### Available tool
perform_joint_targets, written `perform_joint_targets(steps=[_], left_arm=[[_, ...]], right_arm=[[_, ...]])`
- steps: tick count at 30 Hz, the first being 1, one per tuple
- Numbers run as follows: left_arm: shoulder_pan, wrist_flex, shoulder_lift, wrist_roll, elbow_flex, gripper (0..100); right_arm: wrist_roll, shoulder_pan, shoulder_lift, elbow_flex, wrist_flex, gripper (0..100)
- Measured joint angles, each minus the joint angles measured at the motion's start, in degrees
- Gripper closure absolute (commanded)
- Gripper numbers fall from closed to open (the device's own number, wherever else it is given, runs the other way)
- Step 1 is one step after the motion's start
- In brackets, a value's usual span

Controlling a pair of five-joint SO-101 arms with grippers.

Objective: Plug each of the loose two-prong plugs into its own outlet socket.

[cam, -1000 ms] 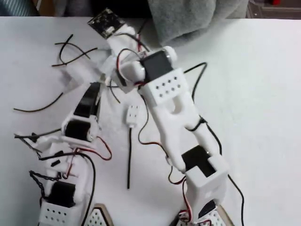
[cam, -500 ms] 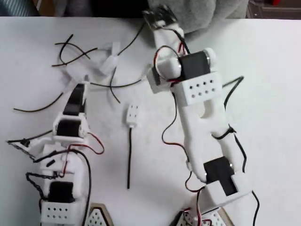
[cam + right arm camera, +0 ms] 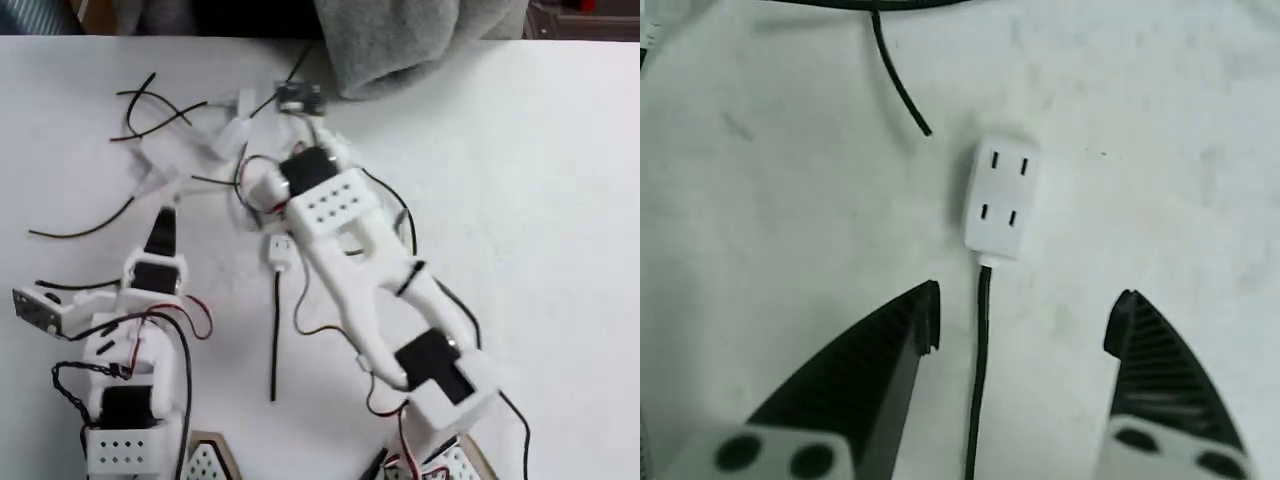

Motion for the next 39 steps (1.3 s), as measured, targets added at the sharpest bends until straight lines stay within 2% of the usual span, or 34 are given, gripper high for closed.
perform_joint_targets(steps=[8,20,23,27,33,39], left_arm=[[0.00,0.35,0.00,-0.53,0.00,97],[0.00,0.35,0.00,-0.53,0.00,97],[0.00,0.35,0.00,-0.53,0.00,97],[0.00,0.35,0.00,-0.53,0.00,97],[0.00,0.35,0.00,-0.53,0.00,97],[0.00,0.35,0.00,-0.53,0.00,97]], right_arm=[[-7.03,-1.49,12.57,0.09,-10.55,72.5],[-8.09,-0.18,20.75,0.09,-17.14,72.8],[-8.09,0.97,23.21,0.09,-18.37,78.1],[-8.18,1.49,25.32,-0.70,-18.37,91.8],[-6.33,1.76,26.29,-3.43,-12.75,91.6],[-14.68,1.14,26.55,-4.57,-6.68,90.0]])
